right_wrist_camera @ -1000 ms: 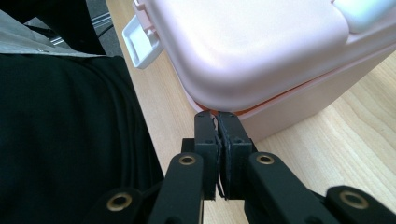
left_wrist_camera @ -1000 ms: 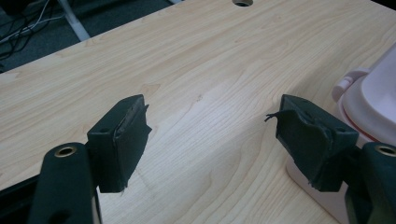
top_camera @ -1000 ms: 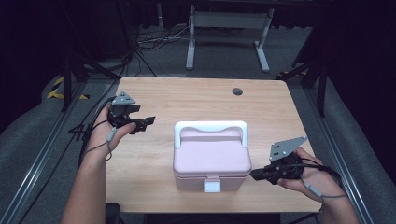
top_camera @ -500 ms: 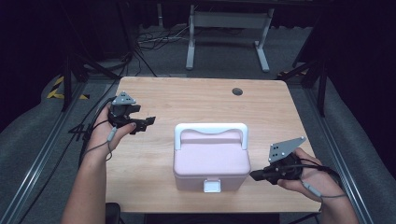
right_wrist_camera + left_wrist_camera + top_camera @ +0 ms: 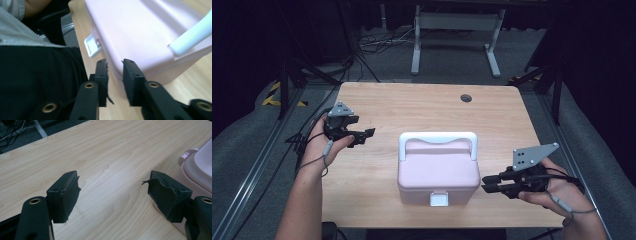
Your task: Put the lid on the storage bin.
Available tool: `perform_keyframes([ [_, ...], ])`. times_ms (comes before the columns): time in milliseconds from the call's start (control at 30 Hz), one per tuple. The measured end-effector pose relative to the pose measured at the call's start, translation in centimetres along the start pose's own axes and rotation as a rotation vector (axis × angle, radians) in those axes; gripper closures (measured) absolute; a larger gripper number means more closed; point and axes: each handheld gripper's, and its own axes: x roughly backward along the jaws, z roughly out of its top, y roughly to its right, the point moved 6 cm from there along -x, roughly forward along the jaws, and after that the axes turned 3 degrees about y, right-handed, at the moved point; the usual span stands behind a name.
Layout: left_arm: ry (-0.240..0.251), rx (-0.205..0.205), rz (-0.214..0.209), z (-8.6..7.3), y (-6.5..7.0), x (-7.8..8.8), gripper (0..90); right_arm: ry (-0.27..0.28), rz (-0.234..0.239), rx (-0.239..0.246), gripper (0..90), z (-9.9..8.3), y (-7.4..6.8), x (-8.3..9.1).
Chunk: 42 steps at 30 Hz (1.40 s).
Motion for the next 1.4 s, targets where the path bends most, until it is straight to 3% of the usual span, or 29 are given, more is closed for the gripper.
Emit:
perform_keyframes([
  [133, -0.013, -0.006, 0.01, -0.7, 0.0, 0.5, 25.5, 0.079, -0.022, -0.013, 65.1, 1.1, 0.5, 0.8],
  [233, -0.021, -0.002, 0.014, -1.2, 0.0, 0.8, 25.5, 0.172, -0.035, -0.05, 55.0, 2.0, 1.1, 1.3],
  [267, -0.021, -0.002, 0.014, -1.2, 0.0, 0.8, 25.5, 0.172, -0.035, -0.05, 55.0, 2.0, 1.1, 1.3],
  [300, -0.025, -0.001, 0.017, -1.5, 0.0, 1.0, 25.5, 0.246, -0.059, -0.095, 50.4, 2.6, 2.0, 1.6],
  [367, -0.029, -0.002, 0.021, -1.7, -0.1, 1.2, 25.5, 0.283, -0.073, -0.129, 49.2, 2.8, 2.8, 1.7],
  [533, -0.032, 0.012, 0.026, -2.2, -0.3, 1.4, 25.5, 0.325, -0.163, -0.156, 45.6, 2.8, 5.0, 2.1],
  [567, -0.032, 0.012, 0.026, -2.2, -0.3, 1.4, 25.5, 0.325, -0.163, -0.156, 45.6, 2.8, 5.0, 2.1],
  [600, -0.032, 0.014, 0.028, -2.3, -0.4, 1.5, 25.5, 0.333, -0.203, -0.168, 43.0, 2.6, 5.9, 2.2],
  [667, -0.029, 0.021, 0.033, -2.4, -0.6, 1.5, 25.5, 0.335, -0.247, -0.181, 41.8, 2.3, 6.7, 2.4],
  [700, -0.029, 0.021, 0.033, -2.4, -0.6, 1.5, 25.5, 0.335, -0.247, -0.181, 41.8, 2.3, 6.7, 2.4],
  [867, -0.053, 0.024, 0.066, -2.8, -1.2, 1.3, 25.6, 0.333, -0.421, -0.199, 37.5, 1.0, 9.7, 3.5],
  [933, -0.055, 0.036, 0.066, -2.9, -1.4, 1.1, 25.6, 0.307, -0.481, -0.181, 35.3, 0.2, 10.8, 3.9],
  [1000, -0.057, 0.038, 0.064, -3.1, -1.5, 0.9, 25.6, 0.269, -0.512, -0.173, 34.2, -0.5, 11.6, 4.1],
  [1100, -0.06, 0.043, 0.064, -3.2, -1.7, 0.8, 25.6, 0.188, -0.541, -0.297, 28.9, -1.9, 12.5, 4.1],
  [1200, -0.063, 0.05, 0.067, -3.3, -1.9, 0.6, 25.6, 0.176, -0.589, -0.297, 24.7, -2.6, 13.5, 4.1],
  [1300, -0.064, 0.055, 0.069, -3.4, -2.0, 0.5, 25.6, 0.164, -0.616, -0.337, 21.6, -3.6, 14.6, 4.0],
  [1400, -0.072, 0.064, 0.074, -3.6, -2.4, 0.1, 25.6, 0.136, -0.627, -0.337, 20.9, -4.5, 15.5, 3.8],
])
